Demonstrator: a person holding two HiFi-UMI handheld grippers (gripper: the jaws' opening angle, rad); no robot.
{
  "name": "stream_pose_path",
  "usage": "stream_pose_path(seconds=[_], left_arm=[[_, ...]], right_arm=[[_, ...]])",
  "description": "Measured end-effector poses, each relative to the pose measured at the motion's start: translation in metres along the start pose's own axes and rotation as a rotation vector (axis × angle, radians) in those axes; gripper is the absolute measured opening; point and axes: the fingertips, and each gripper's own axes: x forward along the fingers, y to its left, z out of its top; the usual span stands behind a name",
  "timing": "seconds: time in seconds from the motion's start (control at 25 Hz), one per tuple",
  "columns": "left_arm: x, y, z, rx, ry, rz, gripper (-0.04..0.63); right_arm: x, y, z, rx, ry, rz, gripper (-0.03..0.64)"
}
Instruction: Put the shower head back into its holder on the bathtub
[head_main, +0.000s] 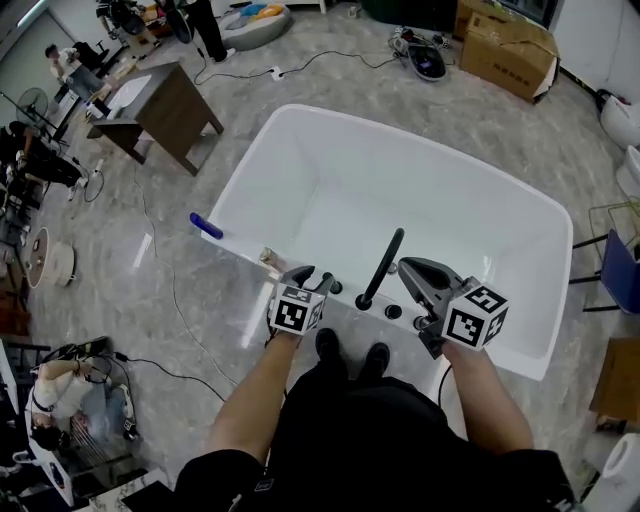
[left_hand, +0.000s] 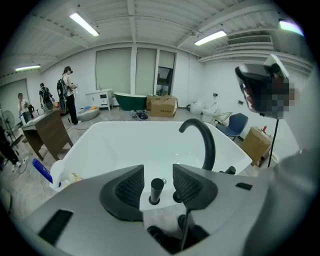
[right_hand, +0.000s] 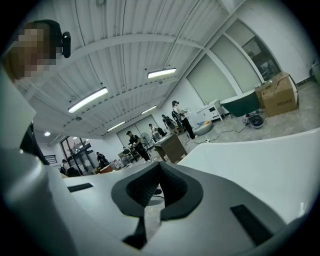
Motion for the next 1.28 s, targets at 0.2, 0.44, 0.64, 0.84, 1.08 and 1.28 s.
stream_pose_path(seconds=[0.2,0.44,0.64,0.84,1.08,1.28], left_arm=[[-0.038,0.002,0.038,0.004,-0.138,0.008,0.193],[-0.084,0.023,0.080,-0.041,-0.332,-0.013,0.151],[-0.122,0.034,0.099,-0.068,-0.441,-0.125,0.113],[-0.161,0.049,0.111,-0.015,-0.498,-0.209,0.070],[-0.201,0.077,0.115,0.041,-0.563,-0.220,0.032],[-0.218,0.094,0.113,0.098,-0.587,-0.264,0.017]], right_arm=[[0.017,0.009,0.002,-0.016,-0.001,0.038,0.015],[0.045,0.032,-0.004,-0.063,0.012,0.051,0.015],[0.067,0.050,0.000,-0.094,-0.022,0.018,0.015],[0.091,0.074,0.013,-0.122,-0.072,-0.016,0.015],[0.113,0.108,0.014,-0.157,-0.120,-0.070,0.015],[0.126,0.135,0.007,-0.169,-0.140,-0.094,0.015]])
